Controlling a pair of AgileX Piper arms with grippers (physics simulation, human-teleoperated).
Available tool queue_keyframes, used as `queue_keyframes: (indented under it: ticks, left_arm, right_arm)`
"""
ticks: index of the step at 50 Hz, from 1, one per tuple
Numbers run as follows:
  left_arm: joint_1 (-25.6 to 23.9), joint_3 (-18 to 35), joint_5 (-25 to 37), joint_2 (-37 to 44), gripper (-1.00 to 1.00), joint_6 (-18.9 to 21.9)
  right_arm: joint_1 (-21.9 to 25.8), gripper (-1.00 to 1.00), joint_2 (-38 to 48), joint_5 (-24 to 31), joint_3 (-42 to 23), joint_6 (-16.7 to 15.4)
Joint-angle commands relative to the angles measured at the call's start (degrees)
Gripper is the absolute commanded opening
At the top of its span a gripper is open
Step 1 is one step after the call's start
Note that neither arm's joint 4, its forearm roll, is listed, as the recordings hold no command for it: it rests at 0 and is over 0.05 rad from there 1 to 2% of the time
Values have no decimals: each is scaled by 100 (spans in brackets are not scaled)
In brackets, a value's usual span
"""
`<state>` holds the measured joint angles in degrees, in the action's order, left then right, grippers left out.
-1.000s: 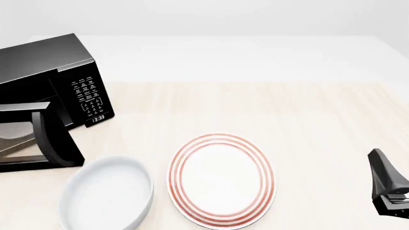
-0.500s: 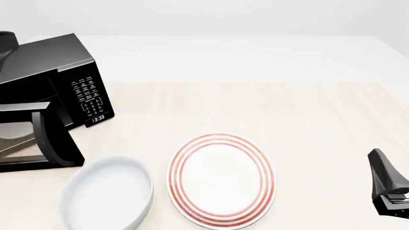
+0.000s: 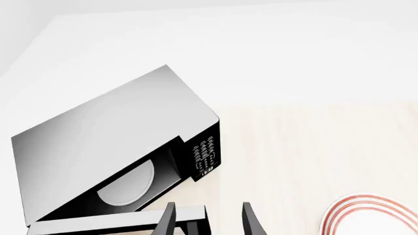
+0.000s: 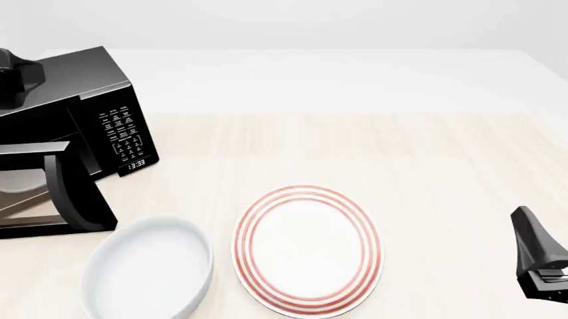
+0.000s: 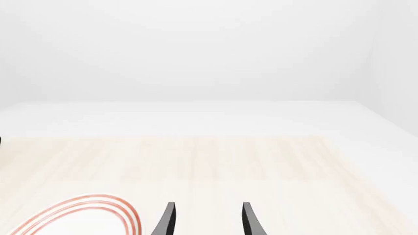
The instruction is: Open the microwave.
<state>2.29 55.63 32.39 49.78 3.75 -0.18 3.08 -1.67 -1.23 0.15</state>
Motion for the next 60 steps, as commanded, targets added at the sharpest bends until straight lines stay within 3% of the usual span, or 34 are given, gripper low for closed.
queue_keyframes:
  ticks: [1,20,44,60]
  left_arm:
    - [27,-87,-113,314,100,-123]
    - [277,-710,-781,688,100,-316]
    - [412,-116,-1066,1596,100,-175]
    - [531,-180,-1328,2148,100,-285]
  right_arm:
    - [0,100,0,0,0,0]
    - [0,100,0,0,0,0]
    - [0,100,0,0,0,0]
    - [0,100,0,0,0,0]
